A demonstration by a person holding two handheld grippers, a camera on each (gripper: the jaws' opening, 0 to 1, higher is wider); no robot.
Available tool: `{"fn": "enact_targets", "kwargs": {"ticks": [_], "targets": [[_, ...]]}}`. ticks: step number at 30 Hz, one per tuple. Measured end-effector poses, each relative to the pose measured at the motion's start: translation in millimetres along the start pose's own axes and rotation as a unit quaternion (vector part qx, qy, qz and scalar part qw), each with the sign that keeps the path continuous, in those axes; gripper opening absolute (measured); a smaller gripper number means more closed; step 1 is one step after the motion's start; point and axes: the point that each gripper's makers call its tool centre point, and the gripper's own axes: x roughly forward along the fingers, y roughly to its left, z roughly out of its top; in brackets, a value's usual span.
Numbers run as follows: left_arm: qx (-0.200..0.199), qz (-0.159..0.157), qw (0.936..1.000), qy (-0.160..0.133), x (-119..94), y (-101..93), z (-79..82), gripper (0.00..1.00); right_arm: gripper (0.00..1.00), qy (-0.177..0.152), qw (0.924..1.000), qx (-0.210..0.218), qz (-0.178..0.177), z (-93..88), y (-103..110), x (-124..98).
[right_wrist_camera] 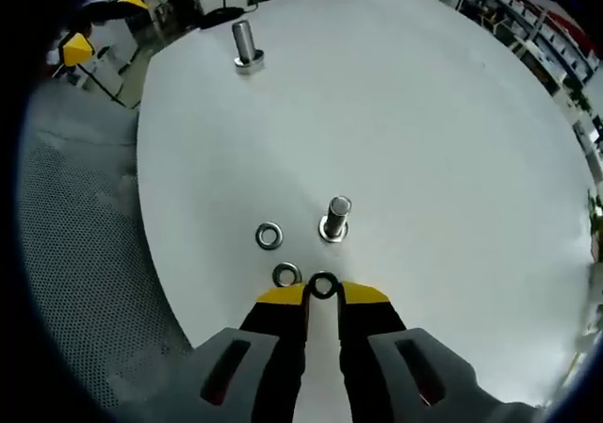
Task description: Place the washer onto the threaded stud by aligning its center hole with the stud, sliding it down to the base, and recovering from edge contact or off-axis alignment until the washer reaches the visible bottom stop.
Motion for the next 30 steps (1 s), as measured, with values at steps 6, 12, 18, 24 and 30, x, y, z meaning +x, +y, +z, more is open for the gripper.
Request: {"fn": "enact_targets", "kwargs": {"ticks": [6, 12, 18, 24, 30], "targets": [[0.001, -0.001, 1.0000, -0.003, -0.8, -1.5, 1.8, 0.42, 0.13, -0.018, 0.9987, 0.044, -0.019, -0.9, -5.7, -3.4], [-0.002, 0.000, 1.0000, -0.007, -1.0, 0.3, 2.5, 0.42, 0.13, -0.043, 0.9979, 0.042, -0.025, 12.5, -12.1, -20.2], [-0.008, -0.002, 0.9999, -0.010, -1.5, 0.5, 3.6, 0.42, 0.13, -0.060, 0.9969, 0.041, -0.032, 24.7, -19.5, -30.8], [-0.006, 0.003, 0.9999, -0.011, -2.6, 1.4, 4.0, 0.42, 0.13, -0.080, 0.9959, 0.003, -0.041, 42.1, -16.3, -46.1], [-0.012, 0.006, 0.9998, -0.013, -2.9, 3.6, 4.2, 0.43, 0.13, -0.081, 0.9955, -0.006, -0.047, 42.7, -15.1, -51.5]]}}
